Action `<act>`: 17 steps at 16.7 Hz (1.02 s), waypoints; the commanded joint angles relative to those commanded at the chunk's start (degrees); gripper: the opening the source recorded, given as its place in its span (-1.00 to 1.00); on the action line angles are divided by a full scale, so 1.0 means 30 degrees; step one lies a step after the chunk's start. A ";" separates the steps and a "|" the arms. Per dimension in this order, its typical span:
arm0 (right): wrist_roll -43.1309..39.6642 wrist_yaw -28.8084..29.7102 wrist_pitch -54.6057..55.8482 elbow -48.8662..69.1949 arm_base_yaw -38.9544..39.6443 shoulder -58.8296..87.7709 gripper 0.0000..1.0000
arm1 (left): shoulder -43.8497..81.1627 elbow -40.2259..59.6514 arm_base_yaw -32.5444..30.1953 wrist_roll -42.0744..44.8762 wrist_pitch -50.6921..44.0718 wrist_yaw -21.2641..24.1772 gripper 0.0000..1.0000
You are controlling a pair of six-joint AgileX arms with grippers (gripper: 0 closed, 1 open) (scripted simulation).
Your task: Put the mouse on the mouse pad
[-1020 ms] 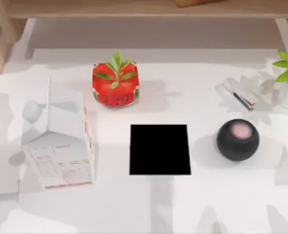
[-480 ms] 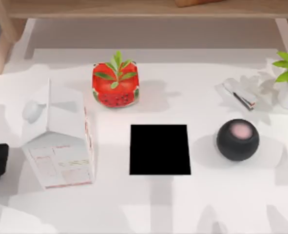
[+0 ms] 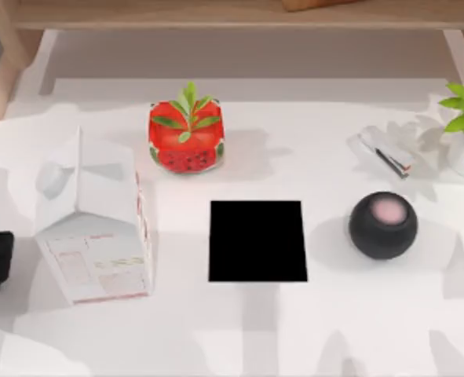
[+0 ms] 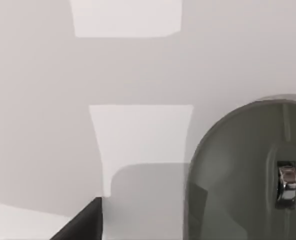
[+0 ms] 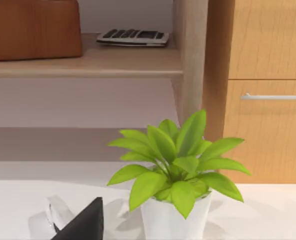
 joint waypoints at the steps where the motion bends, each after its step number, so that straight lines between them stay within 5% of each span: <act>1: 0.0000 0.0000 0.0000 0.0000 0.0000 0.0000 1.00 | 0.0000 0.0000 0.0000 0.0000 0.0000 0.0000 0.10; 8: 0.0000 0.0000 0.0000 0.0000 0.0000 0.0000 1.00 | 0.0000 0.0000 0.0000 0.0000 0.0000 0.0000 -0.96; 17: 0.0000 0.0000 0.0000 0.0000 0.0000 0.0000 1.00 | -0.0991 0.0400 -0.0037 0.0023 -0.0795 0.0144 -1.00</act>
